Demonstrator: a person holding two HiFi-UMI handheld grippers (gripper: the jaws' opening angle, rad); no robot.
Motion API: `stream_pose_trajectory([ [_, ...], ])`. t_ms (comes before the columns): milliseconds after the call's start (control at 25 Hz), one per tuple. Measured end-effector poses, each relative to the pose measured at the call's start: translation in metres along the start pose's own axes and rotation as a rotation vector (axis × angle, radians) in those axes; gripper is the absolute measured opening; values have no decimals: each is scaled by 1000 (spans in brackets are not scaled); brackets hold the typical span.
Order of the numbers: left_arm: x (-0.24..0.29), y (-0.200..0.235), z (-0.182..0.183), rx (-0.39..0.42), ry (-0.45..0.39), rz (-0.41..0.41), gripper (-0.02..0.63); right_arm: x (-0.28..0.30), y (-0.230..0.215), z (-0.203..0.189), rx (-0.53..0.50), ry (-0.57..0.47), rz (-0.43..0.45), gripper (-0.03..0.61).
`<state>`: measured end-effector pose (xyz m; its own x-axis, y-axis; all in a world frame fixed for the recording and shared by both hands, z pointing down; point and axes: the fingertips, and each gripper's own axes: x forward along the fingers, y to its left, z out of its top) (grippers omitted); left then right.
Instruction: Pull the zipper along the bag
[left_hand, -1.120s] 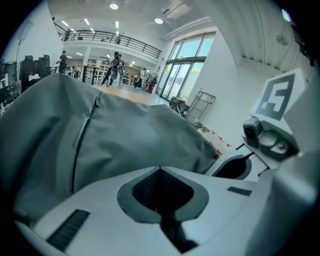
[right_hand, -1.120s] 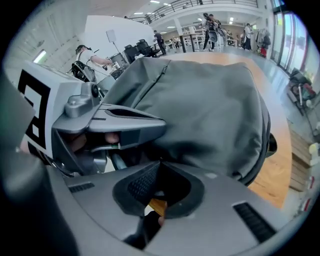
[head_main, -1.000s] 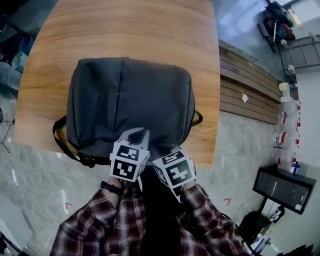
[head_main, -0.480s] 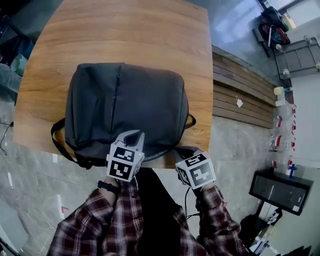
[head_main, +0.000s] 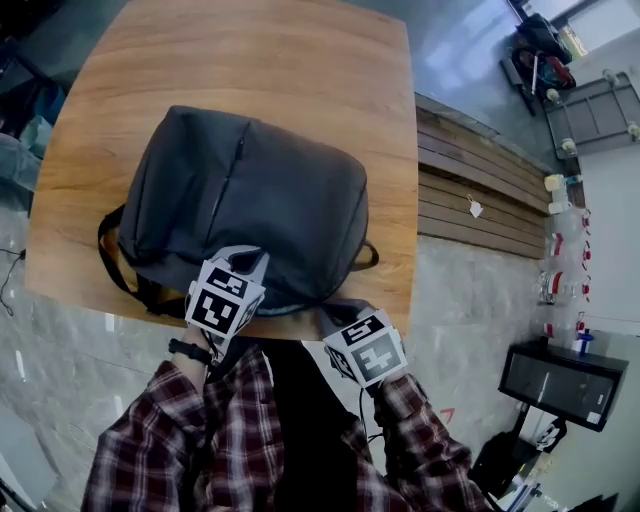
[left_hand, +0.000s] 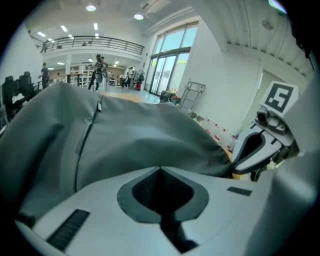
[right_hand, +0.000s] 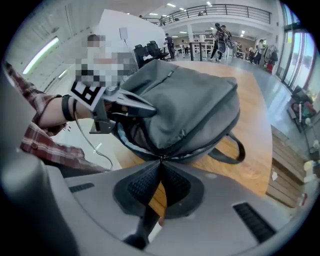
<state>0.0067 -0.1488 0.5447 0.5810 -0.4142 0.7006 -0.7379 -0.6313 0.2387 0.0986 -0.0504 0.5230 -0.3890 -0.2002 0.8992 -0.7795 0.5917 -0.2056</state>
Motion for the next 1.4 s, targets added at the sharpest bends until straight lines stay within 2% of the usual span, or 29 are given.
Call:
stream_pose_trajectory([
  [80, 0, 17, 8, 73, 43, 39, 8, 11, 18, 12, 3, -35, 40, 17],
  [160, -8, 35, 18, 69, 65, 137, 8, 23, 39, 26, -6, -71, 70, 17],
  [240, -25, 42, 28, -43, 44, 186, 8, 36, 58, 43, -15, -126, 74, 17],
  [360, -46, 35, 25, -264, 4, 144, 8, 50, 77, 69, -7, -199, 60, 17],
  [480, -50, 42, -3, -358, -7, 172, 8, 54, 91, 82, -38, -198, 71, 17],
  [560, -48, 50, -14, -355, -30, 184, 8, 56, 94, 85, -88, -175, 63, 17],
  [680, -44, 48, -18, -273, -32, 219, 8, 53, 88, 82, -142, -161, 33, 17],
  [760, -43, 40, -20, -247, -37, 226, 8, 47, 84, 74, -186, -156, -2, 17],
  [960, -42, 34, -23, -286, -40, 172, 8, 36, 60, 67, -280, -149, -71, 17],
  [1120, -41, 34, -22, -287, -43, 144, 8, 25, 27, 74, -337, -146, -127, 17],
  [1280, -41, 33, -22, -288, -47, 125, 8, 11, -31, 84, -312, -147, -206, 17],
  [1400, -41, 34, -24, -290, -49, 119, 8, 3, -84, 87, -249, -143, -284, 17],
])
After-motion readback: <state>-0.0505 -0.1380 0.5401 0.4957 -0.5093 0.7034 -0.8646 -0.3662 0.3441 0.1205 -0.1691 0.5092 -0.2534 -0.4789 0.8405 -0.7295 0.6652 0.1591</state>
